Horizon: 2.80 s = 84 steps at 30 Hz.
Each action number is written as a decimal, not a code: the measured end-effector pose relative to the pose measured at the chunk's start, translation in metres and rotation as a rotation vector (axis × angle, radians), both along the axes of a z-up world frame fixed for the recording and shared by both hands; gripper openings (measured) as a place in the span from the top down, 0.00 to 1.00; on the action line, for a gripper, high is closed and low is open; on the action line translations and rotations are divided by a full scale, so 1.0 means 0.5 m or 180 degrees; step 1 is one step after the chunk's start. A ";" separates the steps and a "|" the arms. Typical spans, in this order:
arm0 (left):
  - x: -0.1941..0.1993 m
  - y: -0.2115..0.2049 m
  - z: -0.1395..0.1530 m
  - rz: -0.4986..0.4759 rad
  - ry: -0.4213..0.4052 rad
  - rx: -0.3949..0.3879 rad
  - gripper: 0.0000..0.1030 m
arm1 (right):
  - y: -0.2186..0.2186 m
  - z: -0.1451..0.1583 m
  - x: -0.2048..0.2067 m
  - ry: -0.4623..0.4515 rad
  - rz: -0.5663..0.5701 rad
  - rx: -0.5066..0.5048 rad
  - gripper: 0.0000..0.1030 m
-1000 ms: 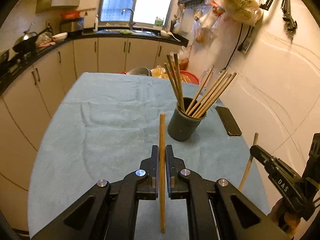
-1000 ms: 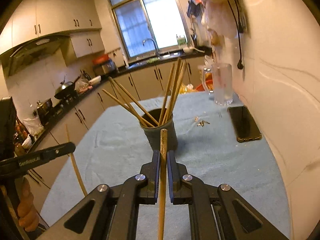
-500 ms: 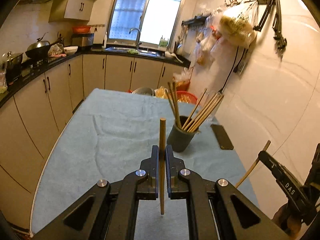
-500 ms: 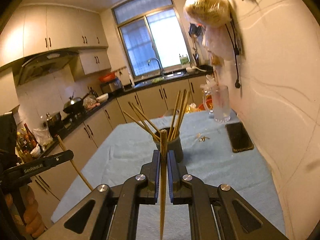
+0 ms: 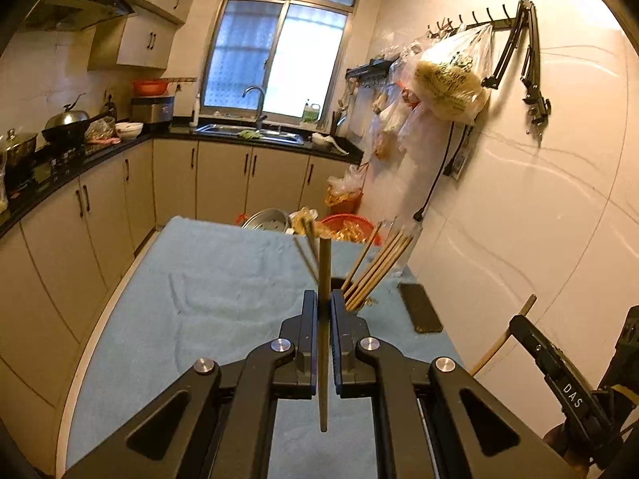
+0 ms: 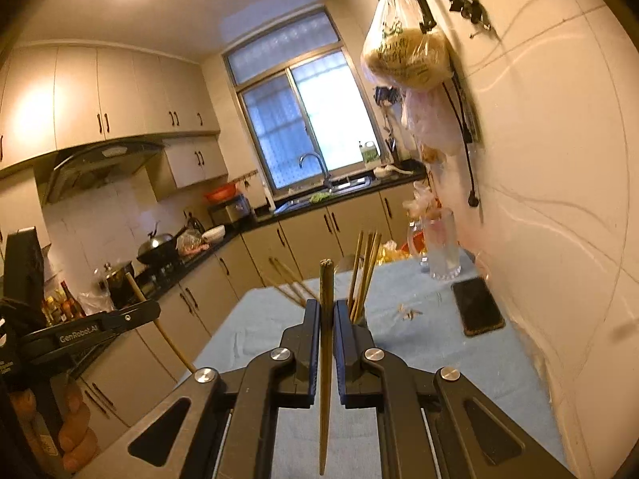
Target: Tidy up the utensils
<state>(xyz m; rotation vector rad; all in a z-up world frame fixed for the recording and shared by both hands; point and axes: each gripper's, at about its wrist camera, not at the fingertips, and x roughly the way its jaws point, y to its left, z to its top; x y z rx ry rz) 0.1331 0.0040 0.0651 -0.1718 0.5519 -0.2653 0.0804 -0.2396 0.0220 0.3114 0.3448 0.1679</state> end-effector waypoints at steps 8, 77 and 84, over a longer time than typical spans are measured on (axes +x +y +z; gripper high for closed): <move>0.078 -0.026 0.053 -0.0037 -0.0186 -0.0035 0.94 | -0.017 0.058 0.074 -0.0128 -0.0066 0.0049 0.92; -0.006 -0.052 -0.128 0.0342 0.0256 0.0646 0.32 | 0.011 -0.089 0.100 0.0594 0.0045 0.0126 0.35; -0.110 -0.053 -0.121 0.0415 0.0249 0.0835 0.22 | 0.045 -0.105 -0.026 0.0758 0.0052 -0.0013 0.35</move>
